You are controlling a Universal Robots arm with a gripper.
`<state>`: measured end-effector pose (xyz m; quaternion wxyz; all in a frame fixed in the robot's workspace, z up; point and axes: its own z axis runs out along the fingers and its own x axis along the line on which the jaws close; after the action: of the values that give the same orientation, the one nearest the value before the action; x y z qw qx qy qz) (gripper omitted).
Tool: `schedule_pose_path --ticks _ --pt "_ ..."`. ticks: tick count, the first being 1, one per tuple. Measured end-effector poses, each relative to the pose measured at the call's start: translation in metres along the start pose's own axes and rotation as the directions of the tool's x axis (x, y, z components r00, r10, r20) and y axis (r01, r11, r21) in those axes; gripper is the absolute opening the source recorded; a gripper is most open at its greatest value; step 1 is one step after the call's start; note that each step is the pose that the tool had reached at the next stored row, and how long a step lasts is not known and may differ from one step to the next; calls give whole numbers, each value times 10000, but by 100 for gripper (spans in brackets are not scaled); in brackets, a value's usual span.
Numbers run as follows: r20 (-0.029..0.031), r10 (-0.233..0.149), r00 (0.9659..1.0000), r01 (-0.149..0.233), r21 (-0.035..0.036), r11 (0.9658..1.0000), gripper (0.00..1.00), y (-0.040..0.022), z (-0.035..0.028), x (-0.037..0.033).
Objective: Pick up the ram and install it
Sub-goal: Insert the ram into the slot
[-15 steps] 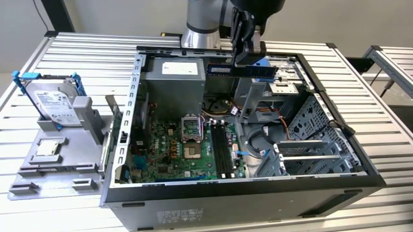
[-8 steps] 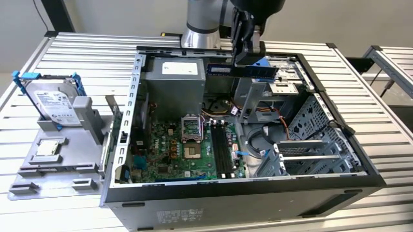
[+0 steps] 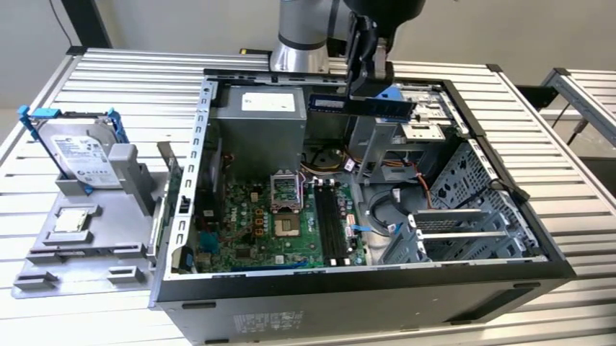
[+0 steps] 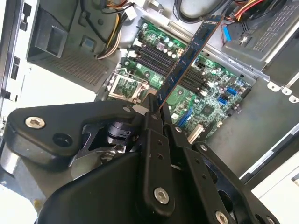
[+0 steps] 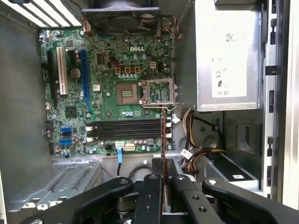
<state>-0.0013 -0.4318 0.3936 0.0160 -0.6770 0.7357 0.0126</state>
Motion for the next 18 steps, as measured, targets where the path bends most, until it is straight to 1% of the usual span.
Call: schedule_pose_path --ticks 2,5,7,18 --pt "0 216 9998 -216 9 9998 0 0 0 0" --pt "0 543 9985 -543 22 9985 0 0 0 0" --pt "0 667 9978 -667 27 9978 0 0 1 0" --pt "3 815 9967 -815 33 9967 0 0 -1 0"
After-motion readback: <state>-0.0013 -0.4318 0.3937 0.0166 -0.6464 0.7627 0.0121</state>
